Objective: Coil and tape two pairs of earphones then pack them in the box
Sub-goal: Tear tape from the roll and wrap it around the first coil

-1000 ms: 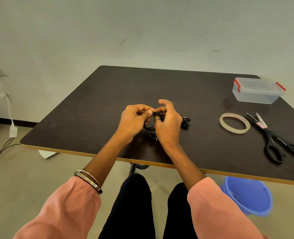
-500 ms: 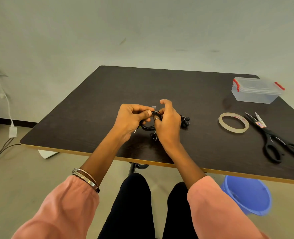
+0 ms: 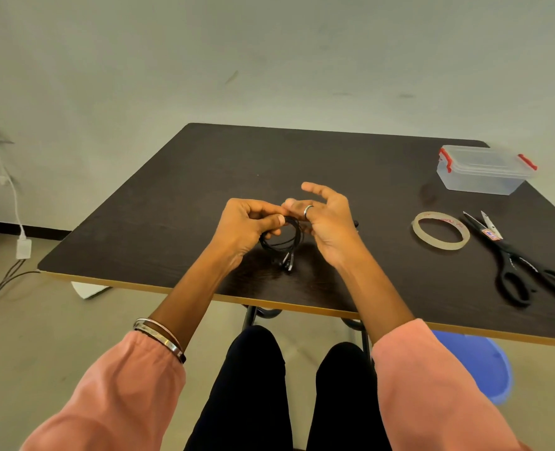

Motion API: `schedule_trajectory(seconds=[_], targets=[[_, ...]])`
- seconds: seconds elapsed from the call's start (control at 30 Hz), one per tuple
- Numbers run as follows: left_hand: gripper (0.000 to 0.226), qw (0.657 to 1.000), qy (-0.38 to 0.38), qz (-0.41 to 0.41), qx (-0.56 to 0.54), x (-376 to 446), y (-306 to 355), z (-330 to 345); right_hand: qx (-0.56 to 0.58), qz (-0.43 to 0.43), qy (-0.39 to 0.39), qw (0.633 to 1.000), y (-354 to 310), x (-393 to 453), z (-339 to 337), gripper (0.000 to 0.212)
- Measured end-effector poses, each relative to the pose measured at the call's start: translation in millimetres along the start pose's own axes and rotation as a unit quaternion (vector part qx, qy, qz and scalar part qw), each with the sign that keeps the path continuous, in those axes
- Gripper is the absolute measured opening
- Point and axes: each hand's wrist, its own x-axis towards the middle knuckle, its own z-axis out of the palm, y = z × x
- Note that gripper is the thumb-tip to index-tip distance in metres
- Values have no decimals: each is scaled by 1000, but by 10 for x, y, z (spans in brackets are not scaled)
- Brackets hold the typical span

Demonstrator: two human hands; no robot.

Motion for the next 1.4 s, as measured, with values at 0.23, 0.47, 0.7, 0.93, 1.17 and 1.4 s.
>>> schedule_trajectory(seconds=[0.23, 0.47, 0.7, 0.93, 1.17, 1.4], targets=[[18, 999, 17, -36, -34, -20, 4, 18, 55, 58, 102, 992, 56, 43, 76, 47], [40, 995, 57, -73, -21, 47, -17, 41, -42, -60, 83, 994, 98, 5, 55, 46], [31, 974, 89, -136, -160, 67, 40, 46, -236, -239, 23, 942, 176, -62, -37, 57], [24, 941, 114, -214, -235, 55, 70, 19, -511, -414, -76, 750, 216, -118, -220, 70], [29, 967, 101, -153, -175, 59, 60, 15, -242, -350, -14, 905, 150, -183, -221, 35], [23, 986, 81, -95, -109, 27, 39, 38, -299, -221, -85, 925, 24, -57, -196, 41]])
